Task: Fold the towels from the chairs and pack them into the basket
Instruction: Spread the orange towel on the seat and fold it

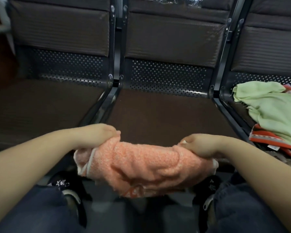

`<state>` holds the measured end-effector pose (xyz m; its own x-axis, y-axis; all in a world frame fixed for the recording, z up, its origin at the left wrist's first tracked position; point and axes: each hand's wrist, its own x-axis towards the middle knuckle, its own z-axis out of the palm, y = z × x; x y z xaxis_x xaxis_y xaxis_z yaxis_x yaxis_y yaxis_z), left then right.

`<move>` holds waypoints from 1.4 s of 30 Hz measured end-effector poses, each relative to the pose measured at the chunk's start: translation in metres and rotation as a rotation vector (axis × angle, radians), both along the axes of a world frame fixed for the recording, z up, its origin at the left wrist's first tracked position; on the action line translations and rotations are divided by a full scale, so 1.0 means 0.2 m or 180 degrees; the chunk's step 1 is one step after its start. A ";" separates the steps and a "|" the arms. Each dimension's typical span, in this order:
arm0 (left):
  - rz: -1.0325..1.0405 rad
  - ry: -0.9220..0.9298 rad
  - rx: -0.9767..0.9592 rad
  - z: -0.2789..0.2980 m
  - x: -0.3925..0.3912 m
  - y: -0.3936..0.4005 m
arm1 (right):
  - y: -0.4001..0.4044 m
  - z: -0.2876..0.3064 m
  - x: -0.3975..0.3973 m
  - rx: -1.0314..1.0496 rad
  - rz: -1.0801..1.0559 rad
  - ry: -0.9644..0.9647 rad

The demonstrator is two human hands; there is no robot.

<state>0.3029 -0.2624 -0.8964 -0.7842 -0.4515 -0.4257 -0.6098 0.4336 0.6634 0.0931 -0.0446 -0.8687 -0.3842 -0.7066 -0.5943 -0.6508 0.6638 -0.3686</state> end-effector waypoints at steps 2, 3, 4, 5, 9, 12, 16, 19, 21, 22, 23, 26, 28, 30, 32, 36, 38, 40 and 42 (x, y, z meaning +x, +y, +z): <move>-0.0339 -0.0420 0.0145 -0.01 0.07 0.03 | 0.05 0.01 0.02 0.0360 0.0100 -0.0180; -0.0425 -0.0582 0.0276 -0.01 0.10 0.03 | 0.07 0.01 0.02 0.0506 0.0066 -0.0325; -0.0447 -0.0732 0.0413 -0.01 0.13 0.03 | 0.09 0.01 0.02 0.0640 0.0069 -0.0381; -0.0427 -0.0874 0.0511 -0.01 0.16 0.03 | 0.12 0.02 0.01 0.0771 0.0109 -0.0320; -0.0200 -0.1405 0.0750 -0.02 0.25 -0.02 | 0.19 0.03 -0.05 0.1024 -0.0023 -0.0208; -0.0086 -0.1585 0.0815 -0.02 0.28 -0.05 | 0.22 0.03 -0.06 0.1275 -0.0219 -0.0538; -0.0036 -0.1639 0.1048 -0.02 0.28 -0.06 | 0.24 0.02 -0.06 0.1601 -0.0348 -0.0780; -0.0004 -0.1484 0.0892 -0.03 0.27 -0.06 | 0.26 0.01 -0.09 0.1395 -0.0535 -0.0614; 0.0014 -0.1441 0.0878 -0.03 0.25 -0.06 | 0.27 0.01 -0.12 0.1233 -0.0680 -0.0532; 0.0027 -0.1442 0.0907 -0.03 0.25 -0.07 | 0.28 0.01 -0.14 0.1171 -0.0745 -0.0532; 0.0039 -0.1448 0.0934 -0.02 0.24 -0.07 | 0.29 0.01 -0.15 0.1128 -0.0813 -0.0564; 0.0057 -0.1458 0.0924 -0.02 0.22 -0.07 | 0.32 0.01 -0.20 0.1036 -0.0958 -0.0714; 0.0082 -0.1366 0.0848 -0.02 0.21 -0.08 | 0.33 0.02 -0.22 0.0896 -0.1066 -0.0721; 0.0181 -0.1117 0.0784 -0.01 0.18 -0.10 | 0.33 0.01 -0.26 0.0591 -0.1261 -0.0609; 0.0325 -0.0711 0.0638 0.00 0.15 -0.12 | 0.33 0.02 -0.30 0.0361 -0.1271 -0.0293; 0.0339 -0.0250 -0.0391 0.02 0.07 -0.18 | 0.28 0.01 -0.35 0.0035 -0.1425 -0.0002; 0.0411 -0.0145 -0.0557 0.02 0.03 -0.21 | 0.24 0.01 -0.37 -0.0191 -0.1625 -0.0018; 0.0594 0.0064 -0.0482 0.02 -0.02 -0.23 | 0.19 0.00 -0.38 -0.0383 -0.1777 0.0101; 0.0840 0.0353 -0.0308 0.03 -0.08 -0.25 | 0.14 -0.02 -0.41 -0.0620 -0.2001 0.0241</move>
